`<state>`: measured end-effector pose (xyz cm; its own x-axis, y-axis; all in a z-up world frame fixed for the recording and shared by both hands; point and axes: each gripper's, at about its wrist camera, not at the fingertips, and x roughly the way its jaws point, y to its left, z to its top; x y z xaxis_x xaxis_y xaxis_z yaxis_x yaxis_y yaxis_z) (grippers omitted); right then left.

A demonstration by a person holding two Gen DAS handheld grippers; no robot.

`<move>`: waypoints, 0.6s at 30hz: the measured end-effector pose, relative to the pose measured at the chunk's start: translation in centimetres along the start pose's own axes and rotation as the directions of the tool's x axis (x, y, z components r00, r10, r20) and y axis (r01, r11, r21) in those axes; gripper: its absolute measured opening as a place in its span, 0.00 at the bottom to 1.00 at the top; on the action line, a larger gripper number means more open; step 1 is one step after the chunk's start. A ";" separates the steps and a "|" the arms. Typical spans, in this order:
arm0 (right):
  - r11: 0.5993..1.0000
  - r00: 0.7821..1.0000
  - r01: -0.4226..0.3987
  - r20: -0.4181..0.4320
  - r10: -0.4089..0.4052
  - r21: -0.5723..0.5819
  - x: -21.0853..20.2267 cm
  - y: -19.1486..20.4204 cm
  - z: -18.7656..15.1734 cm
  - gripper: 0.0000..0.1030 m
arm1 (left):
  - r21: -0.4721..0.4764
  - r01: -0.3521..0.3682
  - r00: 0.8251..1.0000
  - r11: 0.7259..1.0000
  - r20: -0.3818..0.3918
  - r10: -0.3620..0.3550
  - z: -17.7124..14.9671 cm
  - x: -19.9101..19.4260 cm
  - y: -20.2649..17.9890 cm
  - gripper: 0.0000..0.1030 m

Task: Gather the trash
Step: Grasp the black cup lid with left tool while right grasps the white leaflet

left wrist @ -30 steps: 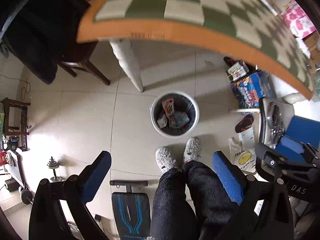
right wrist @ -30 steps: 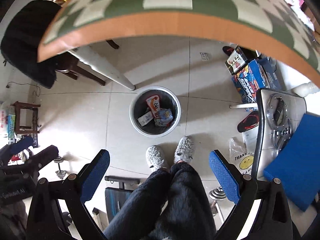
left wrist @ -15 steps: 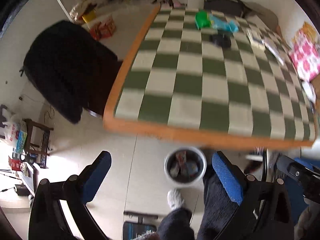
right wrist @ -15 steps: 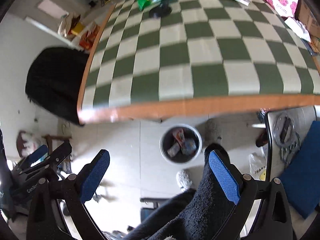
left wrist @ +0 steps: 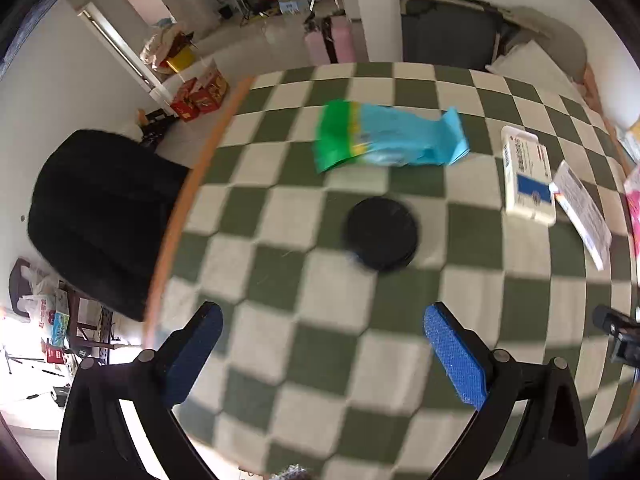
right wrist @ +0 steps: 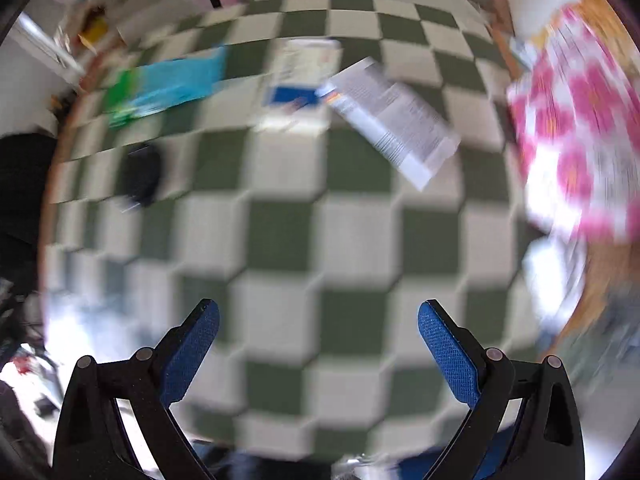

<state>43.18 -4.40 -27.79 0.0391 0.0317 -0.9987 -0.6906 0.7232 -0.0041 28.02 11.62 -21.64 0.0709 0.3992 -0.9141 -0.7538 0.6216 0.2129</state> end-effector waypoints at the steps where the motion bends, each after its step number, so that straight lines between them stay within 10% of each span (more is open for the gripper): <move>1: 0.998 0.999 0.042 -0.018 -0.042 -0.037 1.5 -1.0 2.4 0.98 | 0.003 -0.007 1.000 1.000 -0.014 0.007 1.0 1.0 -1.3 1.00; 8: 0.936 0.970 0.137 -0.148 -0.193 -0.325 10.8 -3.8 12.5 0.98 | 0.035 -0.042 0.993 0.999 -0.108 0.046 4.9 7.0 -6.6 1.00; 15: 0.910 0.970 0.036 -0.204 -0.131 -0.414 13.7 -4.7 15.6 0.96 | 0.053 -0.044 0.989 0.998 -0.136 0.051 5.3 9.0 -7.1 1.00; 18: 0.957 0.975 -0.030 -0.220 -0.036 -0.288 13.0 -6.5 15.6 0.77 | 0.039 -0.039 0.989 0.998 -0.138 0.044 5.3 9.0 -6.1 1.00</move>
<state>59.43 2.11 -39.98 -0.0958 -0.1466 -0.9845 -0.8700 0.4929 0.0112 36.73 14.94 -29.32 -0.0533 0.3292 -0.9428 -0.7297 0.6317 0.2618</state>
